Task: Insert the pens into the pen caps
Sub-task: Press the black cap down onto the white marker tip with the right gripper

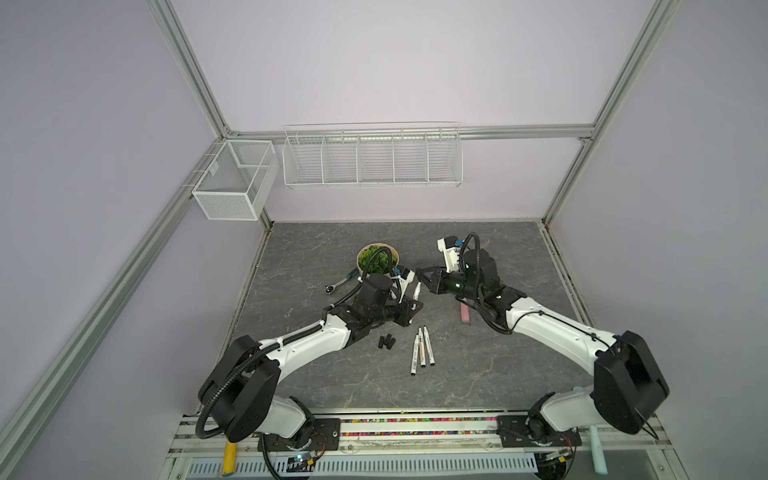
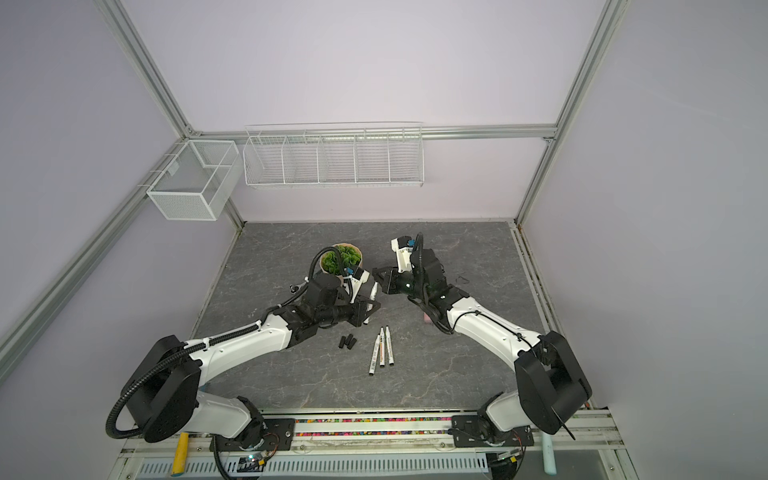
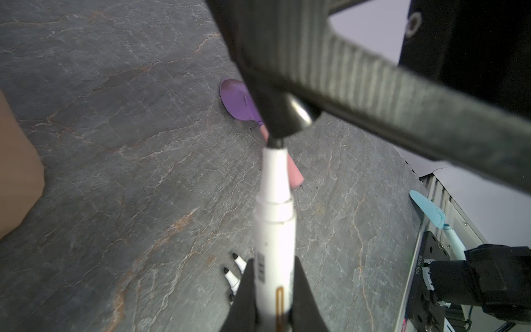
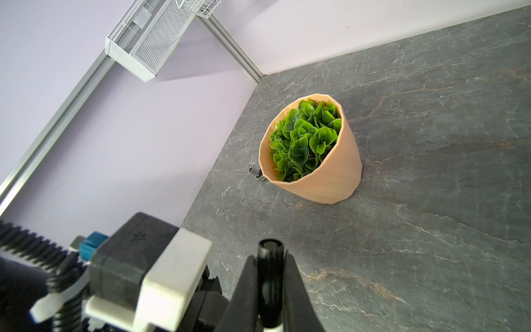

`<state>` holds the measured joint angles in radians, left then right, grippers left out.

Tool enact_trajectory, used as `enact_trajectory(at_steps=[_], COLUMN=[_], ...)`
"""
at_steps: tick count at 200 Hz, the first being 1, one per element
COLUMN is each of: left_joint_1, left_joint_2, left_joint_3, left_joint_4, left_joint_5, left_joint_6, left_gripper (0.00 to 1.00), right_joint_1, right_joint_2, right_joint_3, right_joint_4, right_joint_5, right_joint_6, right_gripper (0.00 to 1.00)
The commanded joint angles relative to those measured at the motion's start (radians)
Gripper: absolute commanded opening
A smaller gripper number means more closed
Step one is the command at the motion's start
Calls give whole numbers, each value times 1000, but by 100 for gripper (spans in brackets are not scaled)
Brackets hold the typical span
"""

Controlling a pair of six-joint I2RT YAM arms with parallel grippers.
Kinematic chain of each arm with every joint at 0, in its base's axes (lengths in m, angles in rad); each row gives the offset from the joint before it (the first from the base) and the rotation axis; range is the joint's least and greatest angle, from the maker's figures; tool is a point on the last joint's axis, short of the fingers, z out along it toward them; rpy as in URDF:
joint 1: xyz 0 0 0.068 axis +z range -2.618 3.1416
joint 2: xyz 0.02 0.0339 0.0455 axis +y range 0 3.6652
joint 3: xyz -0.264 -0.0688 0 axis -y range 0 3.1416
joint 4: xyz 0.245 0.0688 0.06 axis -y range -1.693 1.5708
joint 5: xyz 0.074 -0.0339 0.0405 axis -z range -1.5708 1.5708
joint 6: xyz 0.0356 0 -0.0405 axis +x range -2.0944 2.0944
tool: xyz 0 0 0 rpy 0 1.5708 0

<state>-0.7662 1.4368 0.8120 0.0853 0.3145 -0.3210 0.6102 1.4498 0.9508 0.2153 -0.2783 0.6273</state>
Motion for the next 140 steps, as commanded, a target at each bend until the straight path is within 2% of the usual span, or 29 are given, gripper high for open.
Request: enact_trajectory(at_steps=[1, 140], left_joint_1=[-4, -4], left_joint_2=[10, 6], left_joint_3=[34, 27], left_joint_4=[19, 37], left_joint_5=[12, -5], left_joint_6=[1, -4], left_gripper=[0, 0], right_joint_1=[2, 2], right_joint_2=[16, -10], right_joint_3=[22, -12], right_joint_4=[12, -17], right_joint_5=[6, 1], right_joint_6=[-10, -11], right_gripper=[7, 7])
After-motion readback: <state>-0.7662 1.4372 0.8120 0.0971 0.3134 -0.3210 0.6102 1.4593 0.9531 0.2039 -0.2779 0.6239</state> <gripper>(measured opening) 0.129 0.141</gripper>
